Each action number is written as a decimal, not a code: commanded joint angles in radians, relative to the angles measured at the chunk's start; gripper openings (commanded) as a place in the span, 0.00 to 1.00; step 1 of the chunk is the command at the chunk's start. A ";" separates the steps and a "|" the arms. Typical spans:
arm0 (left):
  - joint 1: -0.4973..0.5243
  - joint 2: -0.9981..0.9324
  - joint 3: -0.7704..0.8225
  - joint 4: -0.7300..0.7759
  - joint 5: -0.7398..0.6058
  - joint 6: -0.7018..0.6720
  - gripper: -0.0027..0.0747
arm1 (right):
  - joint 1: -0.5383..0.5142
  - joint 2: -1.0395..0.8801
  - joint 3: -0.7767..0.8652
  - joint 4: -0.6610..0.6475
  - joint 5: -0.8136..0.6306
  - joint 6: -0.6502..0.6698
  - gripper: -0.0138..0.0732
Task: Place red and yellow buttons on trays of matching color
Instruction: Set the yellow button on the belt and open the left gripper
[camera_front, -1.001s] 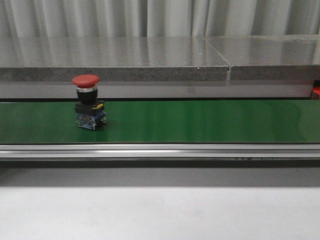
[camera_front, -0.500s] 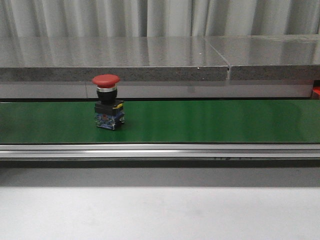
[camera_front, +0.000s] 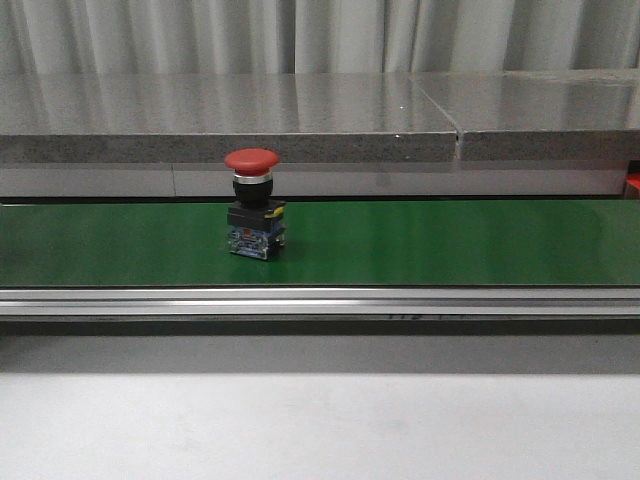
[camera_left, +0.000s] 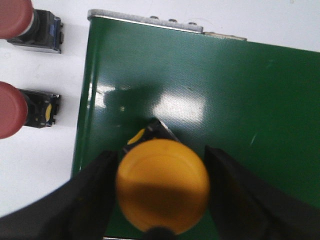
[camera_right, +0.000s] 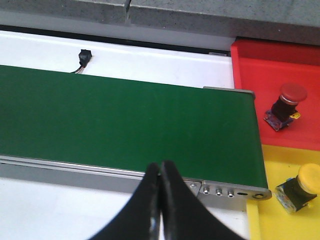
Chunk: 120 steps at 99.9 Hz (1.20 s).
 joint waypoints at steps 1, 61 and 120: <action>-0.008 -0.036 -0.033 -0.012 -0.020 0.001 0.72 | 0.001 0.001 -0.028 0.006 -0.068 -0.008 0.08; -0.155 -0.221 -0.033 -0.014 -0.174 0.055 0.79 | 0.001 0.001 -0.028 0.006 -0.068 -0.008 0.08; -0.206 -0.711 0.312 -0.062 -0.419 0.055 0.77 | 0.001 0.001 -0.028 0.006 -0.068 -0.008 0.08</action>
